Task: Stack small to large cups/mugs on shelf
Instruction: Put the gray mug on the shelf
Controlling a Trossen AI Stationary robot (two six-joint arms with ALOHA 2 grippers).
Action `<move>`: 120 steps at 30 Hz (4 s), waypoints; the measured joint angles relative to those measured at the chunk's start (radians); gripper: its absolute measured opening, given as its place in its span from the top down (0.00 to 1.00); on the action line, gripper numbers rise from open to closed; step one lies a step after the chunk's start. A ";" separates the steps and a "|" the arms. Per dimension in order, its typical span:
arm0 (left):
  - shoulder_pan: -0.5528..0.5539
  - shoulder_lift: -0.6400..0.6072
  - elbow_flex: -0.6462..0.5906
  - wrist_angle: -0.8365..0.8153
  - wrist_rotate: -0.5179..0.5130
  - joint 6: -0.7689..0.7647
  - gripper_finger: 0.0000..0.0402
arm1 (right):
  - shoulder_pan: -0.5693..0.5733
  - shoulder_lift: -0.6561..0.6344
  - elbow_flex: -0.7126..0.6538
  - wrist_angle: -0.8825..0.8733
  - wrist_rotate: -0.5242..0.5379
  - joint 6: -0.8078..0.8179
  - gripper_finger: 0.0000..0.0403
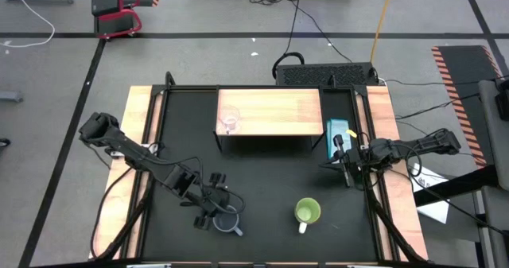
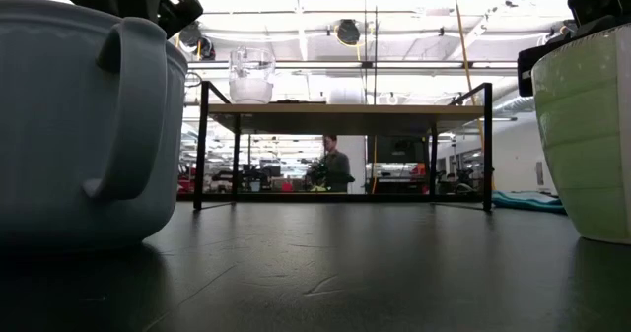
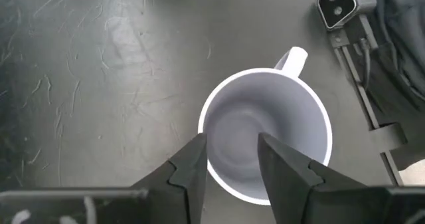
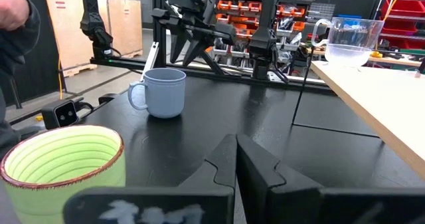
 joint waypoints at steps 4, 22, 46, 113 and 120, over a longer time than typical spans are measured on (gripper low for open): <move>0.000 0.000 0.000 0.001 0.005 -0.007 0.67 | 0.000 0.000 0.000 0.000 0.000 -0.001 1.00; 0.002 0.087 0.000 0.002 -0.002 0.009 0.67 | 0.000 0.000 0.000 0.000 0.000 -0.011 1.00; 0.002 0.082 0.000 0.001 -0.020 0.045 0.67 | 0.000 0.000 0.000 0.001 0.000 -0.007 1.00; 0.112 0.026 0.000 0.046 0.095 0.425 1.00 | 0.000 0.003 0.000 0.001 0.000 -0.006 1.00; 0.097 -0.069 0.000 0.044 0.040 0.445 1.00 | 0.000 0.003 0.000 0.001 0.000 -0.006 1.00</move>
